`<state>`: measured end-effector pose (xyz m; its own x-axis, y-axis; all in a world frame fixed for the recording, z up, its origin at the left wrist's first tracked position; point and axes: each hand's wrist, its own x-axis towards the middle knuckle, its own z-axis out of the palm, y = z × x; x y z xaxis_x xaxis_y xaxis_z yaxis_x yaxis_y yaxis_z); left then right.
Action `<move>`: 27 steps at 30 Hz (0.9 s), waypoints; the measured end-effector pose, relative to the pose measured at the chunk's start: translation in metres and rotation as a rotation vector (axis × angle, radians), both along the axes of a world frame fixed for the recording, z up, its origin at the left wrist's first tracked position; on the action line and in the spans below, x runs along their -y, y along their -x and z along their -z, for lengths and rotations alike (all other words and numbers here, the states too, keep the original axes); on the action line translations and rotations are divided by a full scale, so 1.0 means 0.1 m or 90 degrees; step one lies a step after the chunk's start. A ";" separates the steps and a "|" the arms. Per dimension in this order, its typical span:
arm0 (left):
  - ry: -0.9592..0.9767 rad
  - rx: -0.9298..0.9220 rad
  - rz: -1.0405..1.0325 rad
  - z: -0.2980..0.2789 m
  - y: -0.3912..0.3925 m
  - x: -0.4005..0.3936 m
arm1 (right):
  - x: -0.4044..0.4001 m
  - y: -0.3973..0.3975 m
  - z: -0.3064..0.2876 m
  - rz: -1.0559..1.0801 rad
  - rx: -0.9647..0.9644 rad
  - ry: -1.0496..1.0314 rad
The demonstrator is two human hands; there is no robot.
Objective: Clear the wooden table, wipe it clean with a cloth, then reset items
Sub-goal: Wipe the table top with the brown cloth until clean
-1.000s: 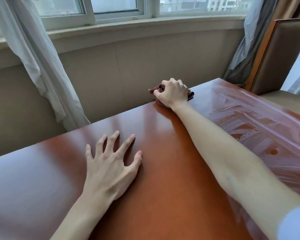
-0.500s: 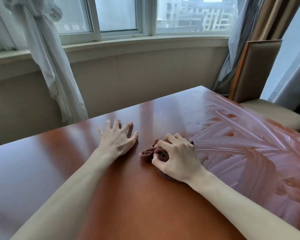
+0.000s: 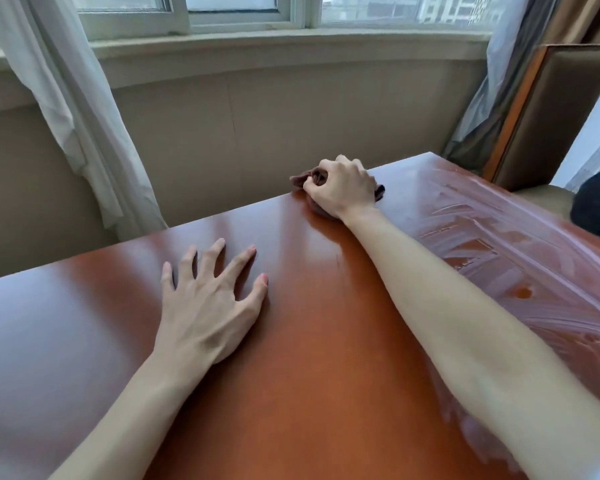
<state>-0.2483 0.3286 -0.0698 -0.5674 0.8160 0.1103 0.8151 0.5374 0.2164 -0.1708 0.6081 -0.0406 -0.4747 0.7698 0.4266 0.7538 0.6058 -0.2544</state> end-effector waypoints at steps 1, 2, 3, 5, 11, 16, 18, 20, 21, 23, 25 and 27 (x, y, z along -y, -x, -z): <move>-0.001 -0.001 -0.003 0.00 0.00 0.00 | -0.09 0.05 -0.01 0.008 -0.002 0.006; 0.000 -0.003 -0.005 0.00 -0.01 0.00 | -0.13 0.08 -0.02 0.013 -0.006 0.008; 0.004 -0.003 -0.006 -0.01 -0.02 0.01 | -0.13 0.09 -0.02 0.016 -0.005 0.011; 0.010 0.002 -0.004 -0.04 -0.03 0.03 | 0.01 -0.01 -0.03 0.015 0.004 0.014; 0.029 0.031 0.007 -0.09 -0.05 0.05 | 1.26 -0.83 -0.02 -0.086 0.012 0.026; 0.036 0.037 0.015 -0.12 -0.08 0.08 | 2.33 -1.60 0.06 -0.169 -0.009 -0.046; 0.028 0.036 0.013 -0.12 -0.08 0.07 | 2.48 -1.76 0.10 -0.215 -0.031 -0.068; 0.019 0.036 0.011 -0.09 -0.07 0.06 | 2.38 -1.73 0.10 -0.246 -0.036 -0.075; 0.017 0.032 0.013 -0.08 -0.06 0.06 | 2.27 -1.65 0.10 -0.241 -0.032 -0.075; 0.009 0.025 0.012 -0.05 -0.03 0.05 | 1.91 -1.39 0.08 -0.190 -0.015 -0.064; 0.005 0.021 0.009 -0.02 -0.01 0.04 | 1.43 -1.07 0.07 -0.118 0.007 -0.047; 0.011 0.013 0.004 -0.01 -0.01 0.02 | 0.93 -0.74 0.07 -0.063 0.007 -0.032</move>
